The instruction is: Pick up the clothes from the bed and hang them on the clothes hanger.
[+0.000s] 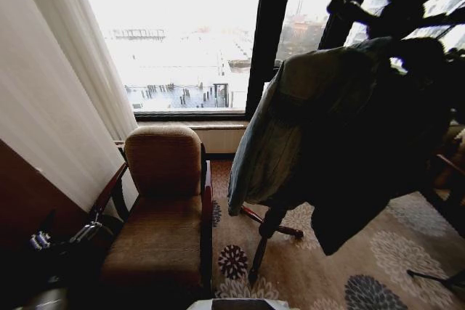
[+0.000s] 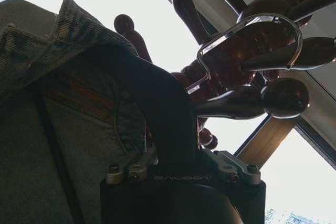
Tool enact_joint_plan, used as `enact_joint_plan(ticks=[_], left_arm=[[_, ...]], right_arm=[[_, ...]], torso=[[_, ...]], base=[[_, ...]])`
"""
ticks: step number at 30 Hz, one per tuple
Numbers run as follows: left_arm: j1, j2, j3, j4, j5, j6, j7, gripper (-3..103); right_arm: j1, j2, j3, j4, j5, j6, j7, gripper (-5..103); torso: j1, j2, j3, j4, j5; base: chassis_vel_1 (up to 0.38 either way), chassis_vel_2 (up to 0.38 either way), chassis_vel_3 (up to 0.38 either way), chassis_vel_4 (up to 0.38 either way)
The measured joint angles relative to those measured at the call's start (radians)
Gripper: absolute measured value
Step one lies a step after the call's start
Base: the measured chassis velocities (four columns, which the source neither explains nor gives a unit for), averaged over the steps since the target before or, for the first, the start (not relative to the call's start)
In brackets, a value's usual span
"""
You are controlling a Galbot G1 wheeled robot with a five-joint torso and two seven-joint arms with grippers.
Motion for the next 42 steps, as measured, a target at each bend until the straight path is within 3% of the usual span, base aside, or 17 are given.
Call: enact_joint_plan(ticks=[42], left_arm=[[0.000,0.000,0.000,0.000,0.000,0.000,0.000,100]], right_arm=[[0.057,0.053,-0.041,-0.059,0.033,0.010,0.006,20]], torso=[[0.000,0.000,0.000,-0.0002,0.0000]], base=[[0.000,0.000,0.000,0.000]])
